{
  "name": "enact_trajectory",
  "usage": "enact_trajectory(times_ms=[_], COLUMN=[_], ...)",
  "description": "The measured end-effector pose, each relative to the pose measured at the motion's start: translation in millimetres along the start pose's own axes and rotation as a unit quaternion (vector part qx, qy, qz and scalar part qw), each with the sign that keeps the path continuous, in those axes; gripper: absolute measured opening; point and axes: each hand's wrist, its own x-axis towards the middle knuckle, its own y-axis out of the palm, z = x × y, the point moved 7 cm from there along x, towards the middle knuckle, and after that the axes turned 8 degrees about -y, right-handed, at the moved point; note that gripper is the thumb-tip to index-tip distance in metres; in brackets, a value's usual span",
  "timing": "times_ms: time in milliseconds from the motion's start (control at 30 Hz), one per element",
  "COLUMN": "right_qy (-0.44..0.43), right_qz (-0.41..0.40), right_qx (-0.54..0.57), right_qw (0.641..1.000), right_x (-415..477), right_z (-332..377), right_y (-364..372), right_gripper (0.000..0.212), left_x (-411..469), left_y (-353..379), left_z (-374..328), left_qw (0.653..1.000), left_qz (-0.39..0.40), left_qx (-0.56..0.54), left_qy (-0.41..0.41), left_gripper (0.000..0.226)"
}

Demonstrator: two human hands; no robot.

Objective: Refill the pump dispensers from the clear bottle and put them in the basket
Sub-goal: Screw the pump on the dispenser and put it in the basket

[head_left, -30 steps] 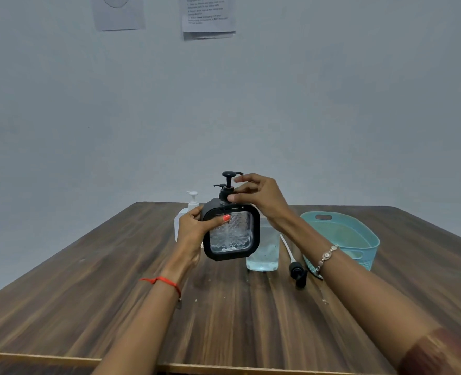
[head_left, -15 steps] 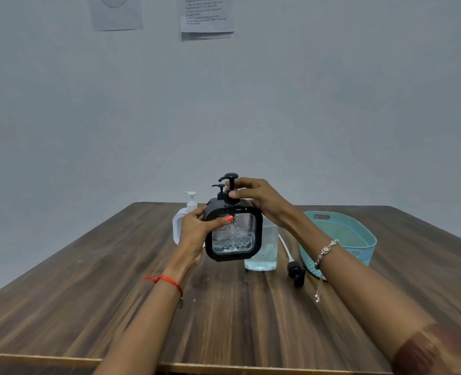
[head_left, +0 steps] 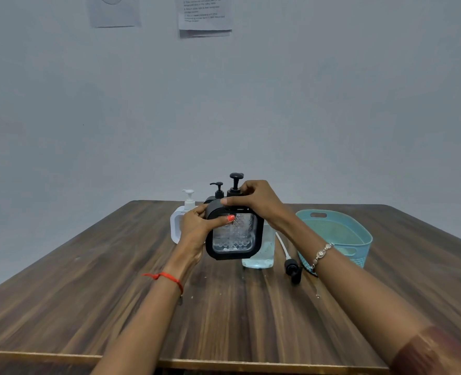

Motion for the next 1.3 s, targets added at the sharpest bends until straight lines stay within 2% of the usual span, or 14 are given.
enact_trajectory(times_ms=[67,167,233,267,367,433,533,600,733,900,1000,1100,1300], right_qy=[0.002,0.003,0.000,-0.008,-0.002,-0.003,-0.002,0.003,0.007,0.017,0.022,0.016,0.008], right_qz=[-0.020,0.053,0.075,0.063,-0.013,-0.029,0.055,0.089,0.031,-0.067,-0.143,-0.200,-0.255], right_qx=[-0.021,0.049,0.099,0.100,0.035,0.011,0.069,0.096,0.056,-0.001,-0.032,-0.108,-0.168], right_qw=[1.000,0.997,0.992,0.993,0.999,1.000,0.996,0.991,0.998,0.998,0.989,0.974,0.952], right_x=[1.2,0.1,-0.8,-0.8,-0.7,0.1,-1.9,-3.1,-6.9,-9.4,-13.3,-17.0,-27.5], right_z=[-1.5,2.0,2.7,2.9,1.6,0.3,5.1,3.8,5.7,9.6,5.8,5.8,10.5], right_y=[-1.0,4.9,3.5,1.0,-5.1,-5.0,1.5,1.2,-5.2,-9.1,-7.4,-11.1,-17.5], right_gripper=[0.038,0.017,0.011,0.009,0.025,0.032,0.013,0.016,0.010,0.025,0.026,0.031,0.038], left_x=[0.0,-1.0,-0.9,-1.0,-1.4,-2.2,-2.8,-4.2,-6.4,-11.2,-12.2,-14.2,-13.8], left_y=[2.6,2.5,1.8,2.6,5.2,6.5,6.1,6.5,7.5,11.1,16.4,21.2,27.6], left_z=[0.6,0.3,-0.2,-1.0,-2.4,-1.8,-1.5,-1.9,-2.8,-7.3,-9.7,-9.7,-5.5], left_qw=[1.000,1.000,1.000,1.000,1.000,1.000,1.000,1.000,1.000,1.000,0.999,0.999,0.999], left_qz=[0.005,0.007,0.006,0.006,0.003,0.006,0.008,0.010,0.010,-0.021,-0.028,-0.031,-0.023], left_qx=[-0.003,-0.012,-0.011,-0.008,-0.001,-0.006,-0.012,-0.007,0.001,0.003,0.013,0.018,0.018], left_qy=[-0.001,-0.003,-0.001,0.000,0.003,0.000,-0.003,-0.005,-0.004,0.013,0.027,0.029,0.021], left_gripper=[0.040,0.037,0.038,0.038,0.035,0.036,0.042,0.044,0.037,0.033,0.034,0.029,0.031])
